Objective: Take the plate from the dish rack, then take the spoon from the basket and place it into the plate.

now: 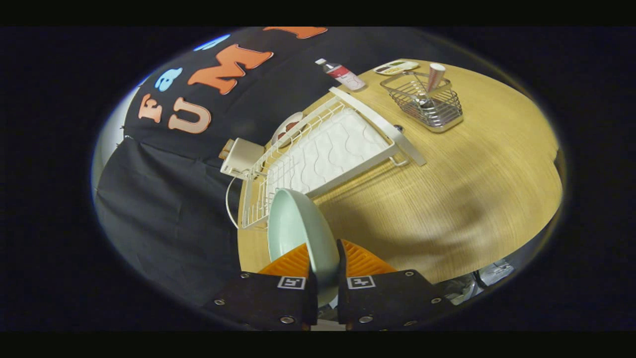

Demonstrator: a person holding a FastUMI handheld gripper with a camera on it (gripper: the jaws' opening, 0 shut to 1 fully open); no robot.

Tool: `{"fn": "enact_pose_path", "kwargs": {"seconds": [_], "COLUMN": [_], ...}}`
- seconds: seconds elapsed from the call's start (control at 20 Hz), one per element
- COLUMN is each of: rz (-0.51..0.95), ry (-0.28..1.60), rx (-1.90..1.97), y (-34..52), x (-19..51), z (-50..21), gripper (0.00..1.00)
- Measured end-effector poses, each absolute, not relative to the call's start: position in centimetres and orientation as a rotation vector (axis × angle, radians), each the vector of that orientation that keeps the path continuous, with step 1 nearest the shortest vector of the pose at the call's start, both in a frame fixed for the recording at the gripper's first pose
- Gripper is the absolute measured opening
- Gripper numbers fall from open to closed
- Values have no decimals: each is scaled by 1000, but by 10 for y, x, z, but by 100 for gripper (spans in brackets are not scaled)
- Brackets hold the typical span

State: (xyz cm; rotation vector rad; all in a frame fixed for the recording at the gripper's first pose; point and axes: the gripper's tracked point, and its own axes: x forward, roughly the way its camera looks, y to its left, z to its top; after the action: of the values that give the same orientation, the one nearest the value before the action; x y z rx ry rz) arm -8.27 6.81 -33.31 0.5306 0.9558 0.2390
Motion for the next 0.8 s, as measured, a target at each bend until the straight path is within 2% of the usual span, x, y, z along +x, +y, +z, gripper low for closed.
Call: {"fn": "enact_pose_path", "kwargs": {"seconds": [0.4,0.65,0.75,0.8], "rz": [220,196,181,177], "ry": [1038,1025,1043,1044], "rx": [551,569,510,474], "y": [70,69,60,56], "x": [-89,-78,-81,-81], "z": [-379,-385,-388,-388], "gripper": [16,20,23,34]}}
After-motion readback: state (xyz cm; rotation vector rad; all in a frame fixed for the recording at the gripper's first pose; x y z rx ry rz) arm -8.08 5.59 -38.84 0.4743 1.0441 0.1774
